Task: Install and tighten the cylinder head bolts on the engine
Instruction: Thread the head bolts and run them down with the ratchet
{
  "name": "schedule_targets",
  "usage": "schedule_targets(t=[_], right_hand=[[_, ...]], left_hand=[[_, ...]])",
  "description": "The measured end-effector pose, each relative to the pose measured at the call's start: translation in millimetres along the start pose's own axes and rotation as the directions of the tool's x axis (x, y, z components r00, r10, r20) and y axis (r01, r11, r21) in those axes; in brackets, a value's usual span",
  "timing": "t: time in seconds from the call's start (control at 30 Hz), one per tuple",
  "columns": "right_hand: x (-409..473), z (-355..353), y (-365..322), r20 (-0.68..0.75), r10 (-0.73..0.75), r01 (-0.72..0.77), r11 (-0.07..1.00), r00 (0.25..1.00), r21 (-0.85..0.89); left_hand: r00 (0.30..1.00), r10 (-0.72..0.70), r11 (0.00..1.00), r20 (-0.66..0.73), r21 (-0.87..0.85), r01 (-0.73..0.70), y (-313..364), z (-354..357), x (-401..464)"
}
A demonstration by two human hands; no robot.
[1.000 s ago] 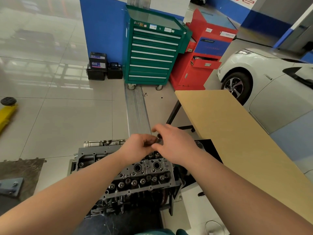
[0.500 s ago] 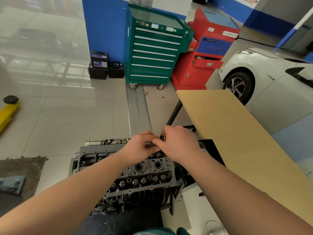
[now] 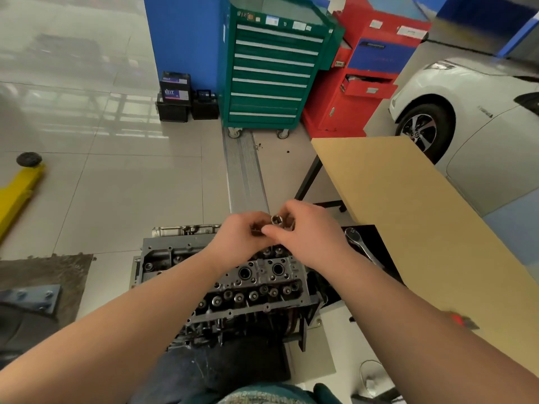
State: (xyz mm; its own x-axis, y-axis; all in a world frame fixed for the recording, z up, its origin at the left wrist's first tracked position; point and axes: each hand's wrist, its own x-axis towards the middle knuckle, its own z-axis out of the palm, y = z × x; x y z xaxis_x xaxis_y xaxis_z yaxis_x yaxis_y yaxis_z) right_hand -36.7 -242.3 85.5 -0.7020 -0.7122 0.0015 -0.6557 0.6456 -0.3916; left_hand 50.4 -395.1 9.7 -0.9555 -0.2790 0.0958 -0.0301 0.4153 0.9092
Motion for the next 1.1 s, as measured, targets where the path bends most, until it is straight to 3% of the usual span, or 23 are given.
schedule_targets(t=[0.07, 0.13, 0.27, 0.43, 0.6, 0.7, 0.8, 0.87, 1.0, 1.1], right_hand=[[-1, 5, 4, 0.028, 0.003, -0.009, 0.971, 1.000, 0.238], [0, 9, 11, 0.046, -0.052, 0.032, 0.933, 0.998, 0.359], [9, 17, 24, -0.057, -0.115, 0.127, 0.936, 0.992, 0.329], [16, 31, 25, -0.207, -0.088, 0.156, 0.927, 0.974, 0.340], [13, 25, 42, -0.088, -0.329, 0.333, 0.833, 0.940, 0.442], [19, 21, 43, -0.111, -0.292, 0.312, 0.862, 0.950, 0.400], [21, 22, 35, -0.097, -0.227, 0.246, 0.886, 0.969, 0.393], [19, 20, 32, -0.057, -0.273, 0.268, 0.849, 0.960, 0.456], [19, 14, 37, -0.025, -0.380, 0.354, 0.833, 0.925, 0.425], [21, 13, 35, -0.081, -0.298, 0.308, 0.886, 0.951, 0.347]], left_hand=[[0.998, -0.058, 0.996, 0.012, -0.060, 0.059, 1, -3, 0], [0.991, -0.087, 0.988, 0.101, -0.122, 0.099, 4, -8, 0], [0.980, -0.129, 0.987, 0.150, -0.078, 0.142, 8, -13, 3], [0.994, -0.104, 0.994, -0.044, 0.038, 0.106, 18, 9, -3], [0.983, -0.177, 0.984, -0.040, -0.032, 0.176, 18, 13, -11], [0.978, -0.198, 0.979, -0.066, -0.057, 0.195, 25, 26, -17], [0.950, -0.156, 0.982, -0.270, 0.066, 0.180, 27, 36, -16], [0.911, -0.200, 0.973, -0.361, 0.040, 0.229, 29, 38, -16], [0.918, -0.283, 0.953, -0.279, -0.190, 0.236, 29, 37, -19], [0.926, -0.259, 0.965, -0.273, -0.118, 0.235, 33, 40, -18]])
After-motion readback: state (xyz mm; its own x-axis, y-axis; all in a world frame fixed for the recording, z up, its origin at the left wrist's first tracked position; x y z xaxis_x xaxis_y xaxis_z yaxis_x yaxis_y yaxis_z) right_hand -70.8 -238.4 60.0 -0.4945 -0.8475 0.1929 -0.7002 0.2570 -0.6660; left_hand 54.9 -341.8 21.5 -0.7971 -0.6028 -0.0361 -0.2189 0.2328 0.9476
